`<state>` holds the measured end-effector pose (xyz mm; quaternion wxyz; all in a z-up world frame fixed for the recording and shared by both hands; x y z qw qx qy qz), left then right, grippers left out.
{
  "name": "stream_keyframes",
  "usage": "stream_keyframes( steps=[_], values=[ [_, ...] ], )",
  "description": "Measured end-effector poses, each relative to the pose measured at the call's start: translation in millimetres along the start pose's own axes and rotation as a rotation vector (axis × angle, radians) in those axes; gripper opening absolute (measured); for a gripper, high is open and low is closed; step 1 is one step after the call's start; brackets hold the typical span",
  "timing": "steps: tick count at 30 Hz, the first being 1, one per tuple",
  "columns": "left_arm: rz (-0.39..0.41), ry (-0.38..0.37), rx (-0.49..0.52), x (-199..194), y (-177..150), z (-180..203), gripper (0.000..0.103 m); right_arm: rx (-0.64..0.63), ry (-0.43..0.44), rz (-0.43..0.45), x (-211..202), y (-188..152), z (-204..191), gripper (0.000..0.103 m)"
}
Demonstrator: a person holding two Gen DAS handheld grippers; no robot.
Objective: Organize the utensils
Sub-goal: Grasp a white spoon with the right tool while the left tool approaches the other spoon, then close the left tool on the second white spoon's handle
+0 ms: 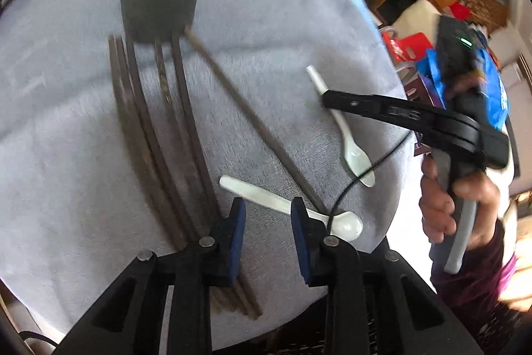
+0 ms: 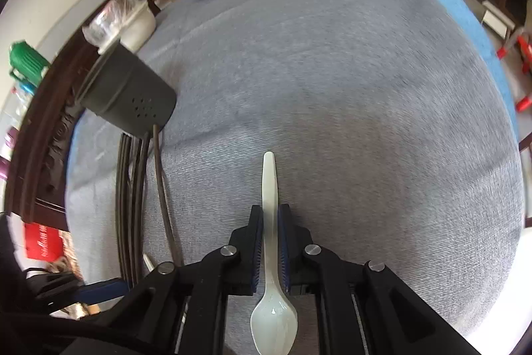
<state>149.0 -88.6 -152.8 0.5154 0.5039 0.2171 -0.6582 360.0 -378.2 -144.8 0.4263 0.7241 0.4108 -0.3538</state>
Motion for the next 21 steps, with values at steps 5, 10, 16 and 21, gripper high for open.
stream_keyframes(
  steps=[5,10,16,21],
  values=[
    [-0.052,-0.021,-0.11,18,8,-4,0.026,-0.018,0.016,0.012,-6,-1,1,0.011],
    [-0.079,-0.032,-0.231,17,12,-14,0.026,-0.027,0.033,0.01,-10,-4,4,0.011],
    [-0.086,-0.06,-0.333,13,16,-24,0.037,-0.068,0.0,-0.011,-8,-1,-4,0.011],
    [-0.074,-0.055,-0.404,7,28,-36,0.037,-0.066,-0.033,-0.048,-1,10,-13,0.014]
  ],
)
Point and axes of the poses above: each gripper's, at about its wrist camera, not at the fingertips, and x roughly the way its jaws point, z to its right, y to its top, the point moved 1 cm from there along x, roughly the way its jaws point
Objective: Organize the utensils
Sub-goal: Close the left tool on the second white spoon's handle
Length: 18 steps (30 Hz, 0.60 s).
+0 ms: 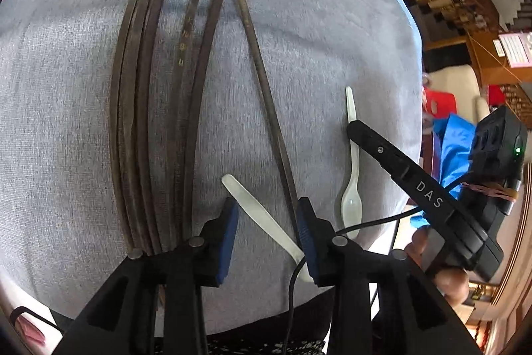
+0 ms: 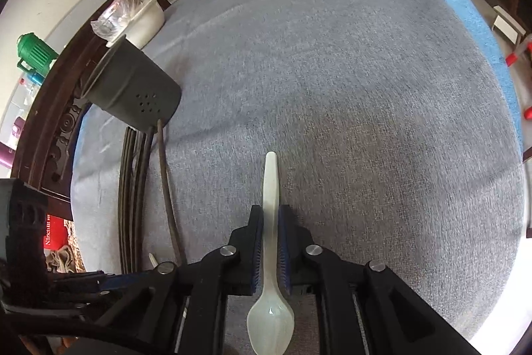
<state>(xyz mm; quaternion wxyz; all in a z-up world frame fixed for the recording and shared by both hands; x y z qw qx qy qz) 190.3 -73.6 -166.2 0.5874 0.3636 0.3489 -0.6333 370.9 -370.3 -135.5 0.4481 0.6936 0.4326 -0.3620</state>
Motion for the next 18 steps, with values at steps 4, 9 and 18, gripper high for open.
stream_keyframes(
  steps=[4,9,18],
  values=[
    [0.009,-0.005,-0.03,-4,11,-4,0.035,-0.037,-0.064,-0.005,8,13,-12,0.016],
    [0.034,0.035,-0.023,-6,26,-6,0.007,-0.089,-0.106,-0.004,14,22,-21,0.014],
    [0.074,0.056,0.037,-5,55,0,0.001,-0.055,-0.028,0.066,-10,13,-9,0.011]
  ],
)
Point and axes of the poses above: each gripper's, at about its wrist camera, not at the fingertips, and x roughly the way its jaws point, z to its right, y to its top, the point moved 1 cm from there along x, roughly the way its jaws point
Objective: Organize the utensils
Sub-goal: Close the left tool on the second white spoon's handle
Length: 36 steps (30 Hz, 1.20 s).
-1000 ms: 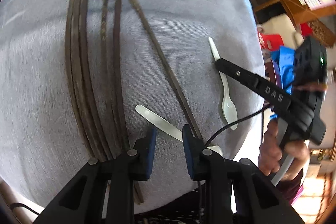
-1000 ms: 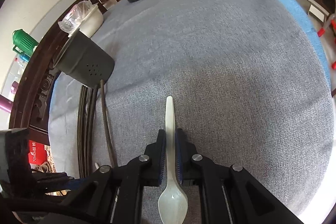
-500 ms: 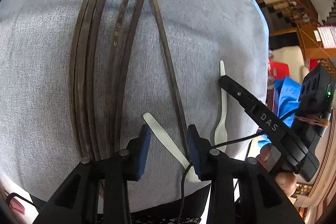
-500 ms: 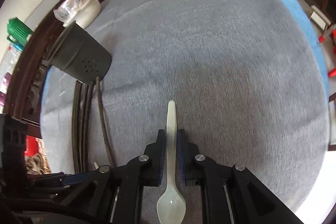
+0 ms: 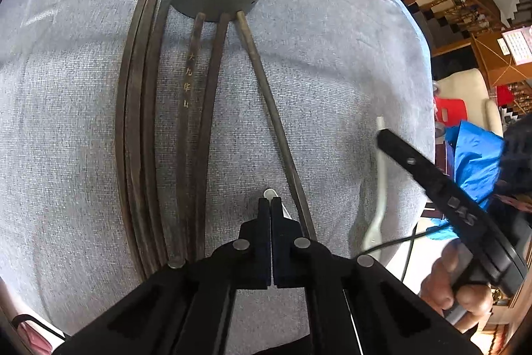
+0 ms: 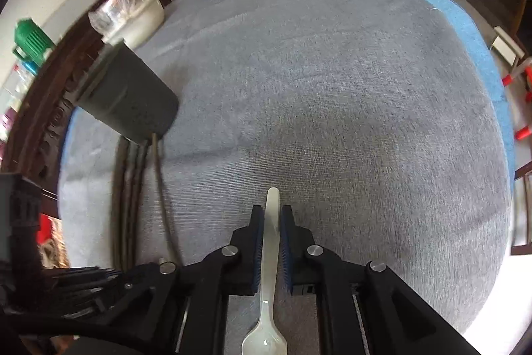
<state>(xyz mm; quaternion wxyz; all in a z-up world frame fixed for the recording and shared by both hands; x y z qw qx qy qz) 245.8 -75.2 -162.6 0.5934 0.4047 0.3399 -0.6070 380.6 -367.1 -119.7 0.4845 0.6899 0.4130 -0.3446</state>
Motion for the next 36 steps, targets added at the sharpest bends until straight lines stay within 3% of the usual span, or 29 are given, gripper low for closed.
stream_keyframes(
  steps=[7,10,12,14,22,29,36],
  values=[
    [-0.067,-0.049,-0.077,3,10,-7,0.003,0.014,0.017,0.074,-30,-7,3,0.011],
    [-0.063,-0.046,-0.088,0,10,-4,0.01,0.036,0.045,0.079,-32,-14,6,0.011],
    [-0.062,-0.06,-0.104,1,15,1,0.022,0.046,0.059,0.082,-34,-20,8,0.011],
    [-0.057,-0.051,-0.106,4,15,7,0.025,0.056,0.069,0.086,-36,-24,11,0.011],
    [-0.026,0.02,-0.072,12,32,25,0.024,0.114,0.101,0.115,-50,-37,32,0.011],
    [-0.033,0.08,0.009,11,44,26,0.005,0.149,0.104,0.149,-64,-41,45,0.011],
    [-0.07,0.141,0.114,13,69,43,0.005,0.17,0.106,0.15,-67,-45,51,0.011]
  ],
)
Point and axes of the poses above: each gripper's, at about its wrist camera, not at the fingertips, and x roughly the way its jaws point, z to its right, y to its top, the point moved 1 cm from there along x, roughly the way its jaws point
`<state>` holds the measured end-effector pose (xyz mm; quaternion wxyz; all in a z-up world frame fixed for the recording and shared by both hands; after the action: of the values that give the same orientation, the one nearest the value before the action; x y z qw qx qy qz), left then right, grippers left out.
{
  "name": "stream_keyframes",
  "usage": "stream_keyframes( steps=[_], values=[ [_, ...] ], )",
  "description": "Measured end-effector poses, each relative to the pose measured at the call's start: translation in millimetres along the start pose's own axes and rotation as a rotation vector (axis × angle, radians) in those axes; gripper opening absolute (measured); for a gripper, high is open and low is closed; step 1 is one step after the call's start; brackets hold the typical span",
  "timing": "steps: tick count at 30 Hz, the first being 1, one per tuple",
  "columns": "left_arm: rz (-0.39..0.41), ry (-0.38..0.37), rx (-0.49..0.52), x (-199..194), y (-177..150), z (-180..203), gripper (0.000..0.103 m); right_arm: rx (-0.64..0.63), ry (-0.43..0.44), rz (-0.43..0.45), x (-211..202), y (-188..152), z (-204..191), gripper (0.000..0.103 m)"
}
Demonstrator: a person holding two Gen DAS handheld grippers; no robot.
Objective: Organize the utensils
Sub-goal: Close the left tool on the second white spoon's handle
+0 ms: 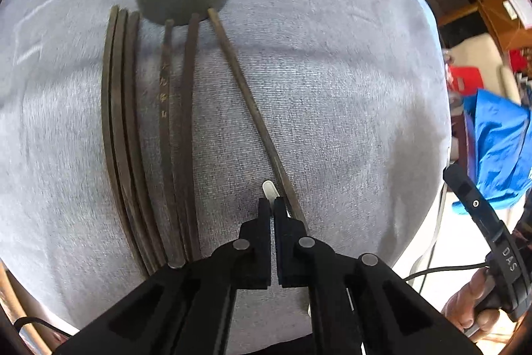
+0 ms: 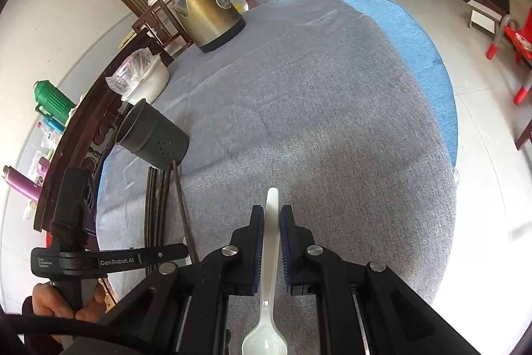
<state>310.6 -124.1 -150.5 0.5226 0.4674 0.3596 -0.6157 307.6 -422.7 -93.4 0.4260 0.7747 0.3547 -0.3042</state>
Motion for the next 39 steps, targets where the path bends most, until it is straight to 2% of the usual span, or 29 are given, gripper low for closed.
stream_keyframes(
  steps=[7,8,10,11,12,13,16,21,28,33,34,35,38,39],
  values=[
    [0.011,-0.004,-0.041,-1,25,6,0.005,-0.005,0.009,0.005,-2,-6,-8,0.011],
    [0.012,-0.016,-0.042,9,38,22,0.009,-0.006,0.01,0.005,-3,-6,-8,0.011],
    [0.016,-0.04,-0.032,8,48,30,0.025,-0.006,0.006,0.004,-4,-8,-9,0.011],
    [0.022,-0.05,-0.023,6,50,36,0.04,-0.004,0.009,0.003,-4,-9,-9,0.011],
    [0.029,-0.057,0.004,6,54,44,0.05,-0.004,0.009,0.003,-4,-10,-9,0.011],
    [0.032,-0.047,0.025,6,54,49,0.051,-0.003,0.007,0.004,-5,-11,-10,0.011],
    [0.045,-0.01,0.049,5,58,55,0.051,-0.006,0.011,0.006,-7,-14,-10,0.011],
    [0.037,-0.03,-0.001,-5,56,39,0.051,-0.008,0.016,0.021,-13,-17,-7,0.011],
    [0.033,0.0,0.019,-1,58,42,0.05,-0.001,0.035,0.01,-6,-18,-9,0.011],
    [0.066,0.014,0.035,-1,85,56,0.049,-0.016,0.036,0.022,-12,-19,-13,0.011],
    [0.07,0.023,0.042,-6,89,53,0.046,-0.012,0.036,0.026,-13,-18,-12,0.011],
    [0.081,0.042,0.06,-6,94,56,0.039,-0.01,0.037,0.029,-14,-17,-12,0.011],
    [0.101,0.069,0.089,2,95,67,0.009,-0.012,0.045,0.04,-16,-12,-15,0.011],
    [0.108,0.062,0.087,2,101,66,0.006,-0.02,0.048,0.047,-16,-11,-18,0.011]
  ],
)
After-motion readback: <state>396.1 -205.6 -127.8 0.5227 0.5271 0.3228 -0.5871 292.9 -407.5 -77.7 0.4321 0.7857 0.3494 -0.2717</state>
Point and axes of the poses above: each gripper's, at about its wrist camera, not at the fingertips, and x roughly the way its jaws point, z to its right, y to its top, the point moved 1 cm from there along x, roughly the way its jaws point
